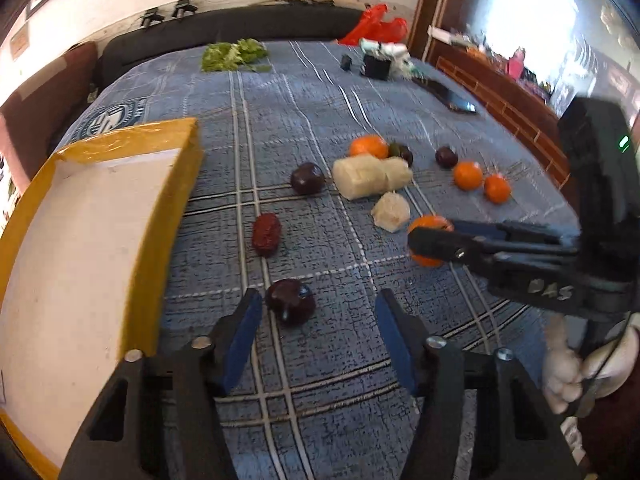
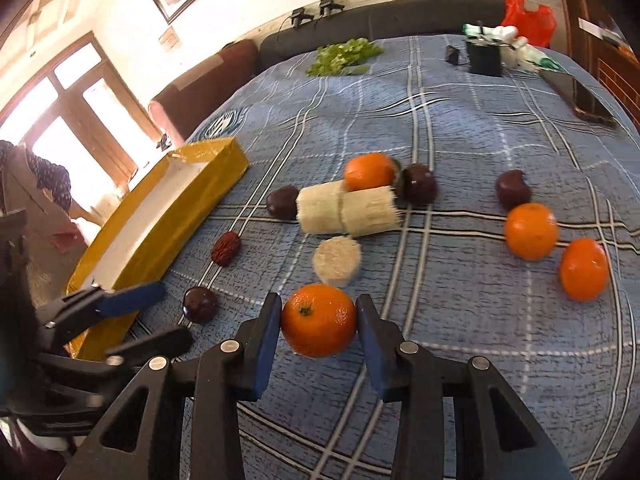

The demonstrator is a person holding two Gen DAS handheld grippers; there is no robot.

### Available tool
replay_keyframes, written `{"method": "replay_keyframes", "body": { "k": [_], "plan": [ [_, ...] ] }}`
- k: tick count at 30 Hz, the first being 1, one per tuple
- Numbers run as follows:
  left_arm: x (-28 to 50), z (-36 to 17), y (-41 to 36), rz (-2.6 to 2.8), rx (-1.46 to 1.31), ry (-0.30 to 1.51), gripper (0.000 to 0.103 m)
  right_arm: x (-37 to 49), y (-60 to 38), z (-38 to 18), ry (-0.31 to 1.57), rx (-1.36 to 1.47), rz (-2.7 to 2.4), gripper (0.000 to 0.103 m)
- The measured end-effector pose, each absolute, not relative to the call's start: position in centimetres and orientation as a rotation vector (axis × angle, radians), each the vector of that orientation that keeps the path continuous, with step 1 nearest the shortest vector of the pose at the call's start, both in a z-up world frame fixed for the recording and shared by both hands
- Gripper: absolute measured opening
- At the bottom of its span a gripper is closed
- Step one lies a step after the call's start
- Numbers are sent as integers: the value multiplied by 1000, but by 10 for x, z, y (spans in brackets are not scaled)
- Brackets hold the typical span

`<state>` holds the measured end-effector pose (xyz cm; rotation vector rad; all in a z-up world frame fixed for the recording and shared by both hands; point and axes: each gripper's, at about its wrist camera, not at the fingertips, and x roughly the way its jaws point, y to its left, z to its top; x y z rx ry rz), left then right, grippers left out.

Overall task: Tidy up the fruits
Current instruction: 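Close right tool on the mandarin orange while left tool grasps the dark plum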

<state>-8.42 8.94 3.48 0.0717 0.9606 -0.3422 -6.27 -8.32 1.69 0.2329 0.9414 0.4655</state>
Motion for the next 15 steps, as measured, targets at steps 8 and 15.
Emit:
{"method": "replay_keyframes", "body": {
  "k": [8,15],
  "plan": [
    [-66,18,95,-275,64,998,25,-66,-82,20,931,242,478,42],
    [-71,23,103,-267,-14,989,25,-71,-79,25,923,232,477,42]
  ]
}}
